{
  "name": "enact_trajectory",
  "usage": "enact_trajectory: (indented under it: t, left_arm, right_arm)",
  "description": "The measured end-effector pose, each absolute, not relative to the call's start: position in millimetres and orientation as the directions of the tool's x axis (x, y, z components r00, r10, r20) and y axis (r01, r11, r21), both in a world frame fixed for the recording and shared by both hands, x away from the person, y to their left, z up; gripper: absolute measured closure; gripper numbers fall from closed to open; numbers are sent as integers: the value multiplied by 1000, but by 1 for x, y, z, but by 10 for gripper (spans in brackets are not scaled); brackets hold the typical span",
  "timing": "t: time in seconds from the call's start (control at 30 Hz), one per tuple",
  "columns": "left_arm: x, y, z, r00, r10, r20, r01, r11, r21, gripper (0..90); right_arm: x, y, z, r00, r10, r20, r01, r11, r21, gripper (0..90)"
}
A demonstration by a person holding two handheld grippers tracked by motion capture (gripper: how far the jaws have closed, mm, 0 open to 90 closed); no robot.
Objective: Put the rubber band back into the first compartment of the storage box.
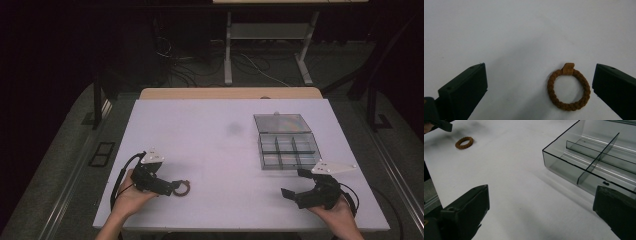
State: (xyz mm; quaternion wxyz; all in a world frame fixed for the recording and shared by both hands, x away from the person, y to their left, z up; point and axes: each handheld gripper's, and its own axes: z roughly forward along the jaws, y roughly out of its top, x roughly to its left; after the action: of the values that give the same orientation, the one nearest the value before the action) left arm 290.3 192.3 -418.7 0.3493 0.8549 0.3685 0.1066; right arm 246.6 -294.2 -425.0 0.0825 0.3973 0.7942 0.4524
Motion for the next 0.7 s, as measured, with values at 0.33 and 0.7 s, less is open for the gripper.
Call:
enact_trajectory:
  t: [0.33, 0.7]
  left_arm:
    - [292, 190, -418, 732, 676, -82, 561, -532, 634, 0]
    - [297, 187, -417, 749, 654, -103, 579, -571, 582, 93]
  right_arm:
    - [247, -293, -425, -679, 697, 230, 557, 285, 780, 8]
    - [247, -292, -426, -682, 694, 231, 556, 288, 779, 8]
